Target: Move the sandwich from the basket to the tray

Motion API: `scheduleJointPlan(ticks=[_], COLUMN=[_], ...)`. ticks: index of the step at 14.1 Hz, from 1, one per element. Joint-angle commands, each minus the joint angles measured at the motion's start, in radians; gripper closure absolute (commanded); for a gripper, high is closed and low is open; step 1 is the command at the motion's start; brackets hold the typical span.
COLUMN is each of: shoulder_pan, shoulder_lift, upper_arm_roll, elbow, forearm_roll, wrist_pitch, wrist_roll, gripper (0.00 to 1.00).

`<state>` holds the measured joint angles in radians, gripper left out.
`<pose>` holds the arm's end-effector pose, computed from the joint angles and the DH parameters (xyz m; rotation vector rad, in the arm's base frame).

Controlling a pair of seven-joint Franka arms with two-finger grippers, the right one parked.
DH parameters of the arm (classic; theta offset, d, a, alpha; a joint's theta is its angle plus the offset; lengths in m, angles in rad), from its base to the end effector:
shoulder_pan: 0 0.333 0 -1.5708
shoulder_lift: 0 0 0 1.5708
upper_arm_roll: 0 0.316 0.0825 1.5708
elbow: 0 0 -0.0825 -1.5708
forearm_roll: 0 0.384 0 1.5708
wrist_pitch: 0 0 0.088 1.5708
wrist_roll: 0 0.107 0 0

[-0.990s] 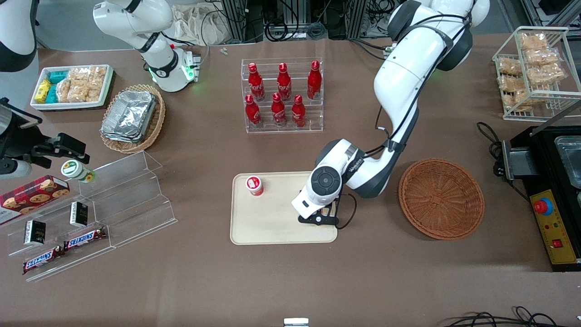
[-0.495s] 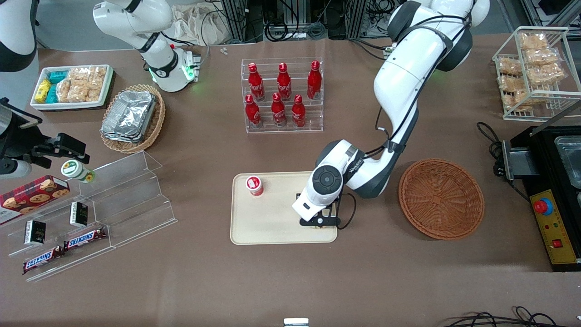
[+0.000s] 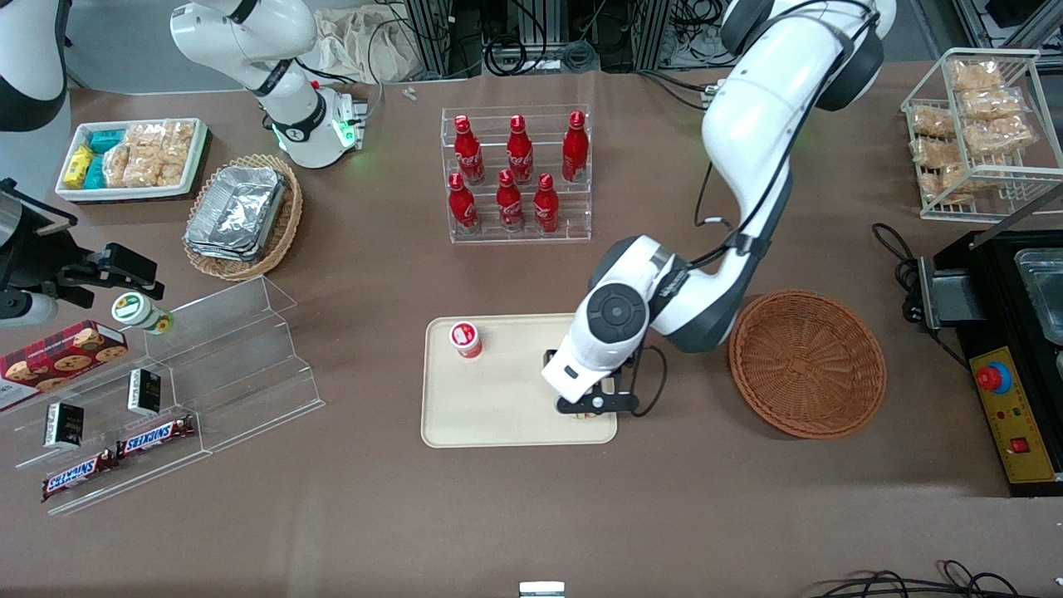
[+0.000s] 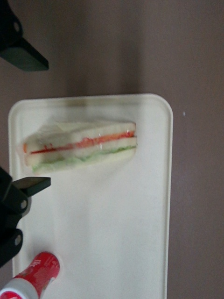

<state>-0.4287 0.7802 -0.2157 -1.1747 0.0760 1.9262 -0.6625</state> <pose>0.6312 -0.4104 0.3309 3.0829 0.0787 -0.0907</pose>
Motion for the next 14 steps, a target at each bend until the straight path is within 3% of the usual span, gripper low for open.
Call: scheduleJointPlan(ticks=[1,7,8,9,14], shoulder_pan=[0.092,0.274,0.306,0.339,0.452], shoulder_lift=[-0.161,-0.513,-0.56,-0.594,-0.728], upper_arm_roll=[-0.001,0.001,0.001,0.001,0.007], elbow=[-0.084,-0.408,-0.449,-0.471,-0.598], forearm_roll=[-0.022,-0.027,-0.057,-0.09,-0.088], wrist_pitch=[-0.094,-0.099,-0.095,-0.102,-0.121], wrist_roll=[0.094,0.132,0.132,0.133,0.366], gripper=[0.0,0.02,0.02,0.02,0.05])
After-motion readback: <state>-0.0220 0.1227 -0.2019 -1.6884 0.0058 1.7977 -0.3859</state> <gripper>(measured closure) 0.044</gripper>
